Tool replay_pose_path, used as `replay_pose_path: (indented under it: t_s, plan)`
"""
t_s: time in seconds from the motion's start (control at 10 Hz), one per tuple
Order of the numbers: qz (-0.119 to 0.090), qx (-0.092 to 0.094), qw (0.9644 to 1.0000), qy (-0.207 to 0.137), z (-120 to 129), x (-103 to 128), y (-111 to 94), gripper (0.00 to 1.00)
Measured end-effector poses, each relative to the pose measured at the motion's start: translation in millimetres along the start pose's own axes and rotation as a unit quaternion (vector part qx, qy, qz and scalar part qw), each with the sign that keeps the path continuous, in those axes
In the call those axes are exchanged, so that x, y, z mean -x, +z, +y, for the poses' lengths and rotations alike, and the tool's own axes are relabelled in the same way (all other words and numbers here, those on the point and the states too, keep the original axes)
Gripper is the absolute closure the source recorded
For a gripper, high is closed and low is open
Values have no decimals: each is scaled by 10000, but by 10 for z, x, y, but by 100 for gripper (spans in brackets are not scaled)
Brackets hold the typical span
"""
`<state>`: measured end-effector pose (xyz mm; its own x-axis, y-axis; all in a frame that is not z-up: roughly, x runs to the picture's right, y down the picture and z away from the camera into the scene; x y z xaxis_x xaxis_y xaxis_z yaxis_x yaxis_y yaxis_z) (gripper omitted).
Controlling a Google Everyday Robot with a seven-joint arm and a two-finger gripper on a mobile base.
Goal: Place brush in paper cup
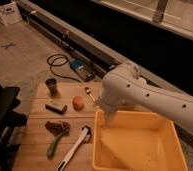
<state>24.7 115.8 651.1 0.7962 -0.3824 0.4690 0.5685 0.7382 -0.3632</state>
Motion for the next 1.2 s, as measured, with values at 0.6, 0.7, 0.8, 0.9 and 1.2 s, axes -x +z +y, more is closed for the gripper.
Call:
replay_pose_path:
  t_s: [0.6, 0.7, 0.8, 0.9, 1.2]
  plan:
    - [-197, 571, 9917, -1131, -410, 877, 684, 35]
    - [-239, 711, 9891, -1269, -390, 974, 848, 35]
    - [-290, 853, 9861, -1399, -344, 1077, 1004, 35]
    - [-323, 933, 9847, -1437, -303, 1106, 1084, 35]
    - [-553, 1093, 9810, -1505, -94, 1179, 1381, 35]
